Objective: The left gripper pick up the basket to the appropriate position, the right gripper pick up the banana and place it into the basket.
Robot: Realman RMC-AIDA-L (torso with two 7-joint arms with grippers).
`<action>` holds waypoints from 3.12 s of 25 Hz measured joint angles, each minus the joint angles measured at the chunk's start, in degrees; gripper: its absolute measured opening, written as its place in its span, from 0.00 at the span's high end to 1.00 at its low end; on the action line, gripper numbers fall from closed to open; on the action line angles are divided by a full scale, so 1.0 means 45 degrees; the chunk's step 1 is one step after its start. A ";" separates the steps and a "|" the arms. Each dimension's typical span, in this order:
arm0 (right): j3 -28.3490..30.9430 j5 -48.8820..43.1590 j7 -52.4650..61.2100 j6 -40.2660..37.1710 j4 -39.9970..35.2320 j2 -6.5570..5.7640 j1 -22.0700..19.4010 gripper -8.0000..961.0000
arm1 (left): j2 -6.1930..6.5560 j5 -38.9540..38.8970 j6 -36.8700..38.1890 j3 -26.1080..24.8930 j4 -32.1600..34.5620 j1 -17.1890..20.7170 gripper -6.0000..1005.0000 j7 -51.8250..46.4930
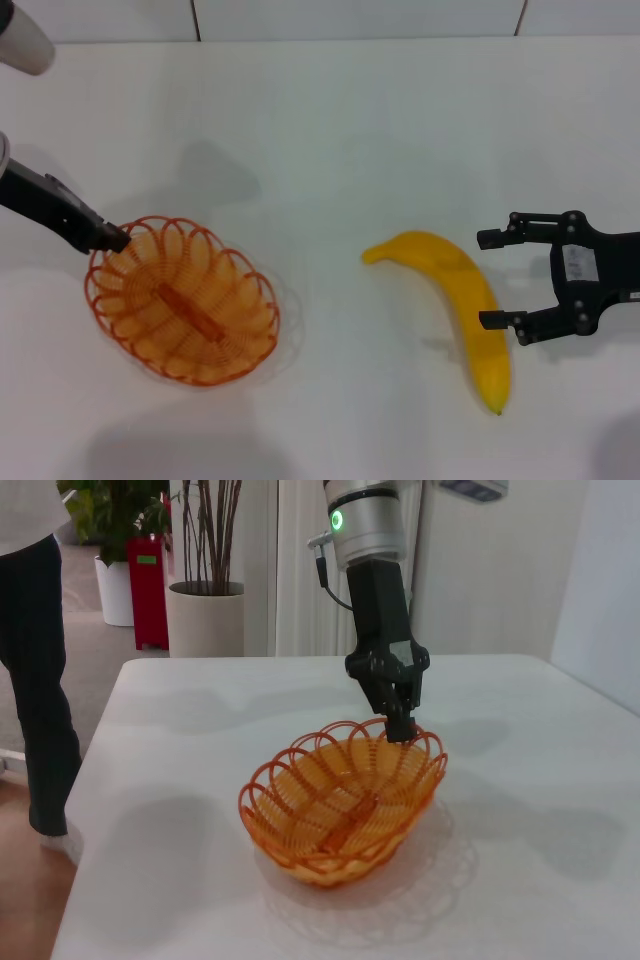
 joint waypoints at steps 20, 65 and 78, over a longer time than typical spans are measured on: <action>0.0038 -0.0001 0.0000 0.0022 0.0046 -0.0008 -0.0027 0.08 | -0.0078 -0.3771 0.0815 -0.0554 -0.1392 0.0309 0.95 -0.2362; 0.0038 0.0118 0.0000 -0.0014 0.0045 -0.0007 0.0086 0.08 | -0.0039 -0.3698 -0.0051 -0.0612 -0.3115 -0.0148 0.88 -0.6254; 0.0037 0.0113 0.0000 -0.0060 0.0046 0.0028 0.0238 0.08 | -0.0085 -0.2569 -0.0753 -0.0530 -0.3140 -0.0298 0.85 -0.7010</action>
